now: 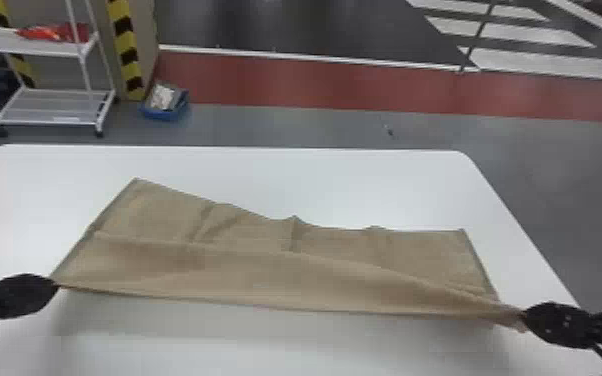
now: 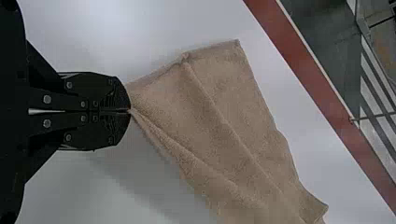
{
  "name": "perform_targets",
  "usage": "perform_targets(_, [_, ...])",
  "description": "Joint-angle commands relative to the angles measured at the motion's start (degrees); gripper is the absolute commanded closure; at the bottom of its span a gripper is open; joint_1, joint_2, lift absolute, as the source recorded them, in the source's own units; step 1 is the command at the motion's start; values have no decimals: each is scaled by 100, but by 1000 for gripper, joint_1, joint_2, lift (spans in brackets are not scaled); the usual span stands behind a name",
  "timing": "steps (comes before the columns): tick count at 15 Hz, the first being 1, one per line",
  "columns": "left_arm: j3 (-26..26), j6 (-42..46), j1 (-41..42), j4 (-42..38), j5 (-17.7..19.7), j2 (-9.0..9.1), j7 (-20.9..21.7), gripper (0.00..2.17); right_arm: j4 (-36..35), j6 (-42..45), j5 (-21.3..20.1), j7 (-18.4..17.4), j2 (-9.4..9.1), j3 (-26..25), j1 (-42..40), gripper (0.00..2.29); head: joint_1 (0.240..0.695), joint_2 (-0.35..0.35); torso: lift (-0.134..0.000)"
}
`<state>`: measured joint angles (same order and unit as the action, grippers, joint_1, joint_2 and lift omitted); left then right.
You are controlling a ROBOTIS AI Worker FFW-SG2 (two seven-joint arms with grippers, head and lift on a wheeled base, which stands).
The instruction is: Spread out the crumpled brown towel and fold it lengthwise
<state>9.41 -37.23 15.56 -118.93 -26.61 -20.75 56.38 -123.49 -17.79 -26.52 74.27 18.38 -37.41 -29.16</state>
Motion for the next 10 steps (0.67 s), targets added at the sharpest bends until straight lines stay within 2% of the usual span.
perform_targets(1, [228,0,106,-78,16,-96,40,1376,62,42,129,0,95,-223,16,1831,695,-184,-124])
perform_targets(3, [456,-18,149,-148,69,-166,136,1376,141,148,287,-18,157,-399,86,1831,695,-186,-124])
perform_targets(8, [737,-18,352,-438,60,-184,506,1376,282,130,314,0,289,-478,209,1831,695,-179,-124])
perform_targets(10, [869,-18,404,-509,60,-263,629,1376,343,130,331,0,324,-566,209,1831,695,-189,-124])
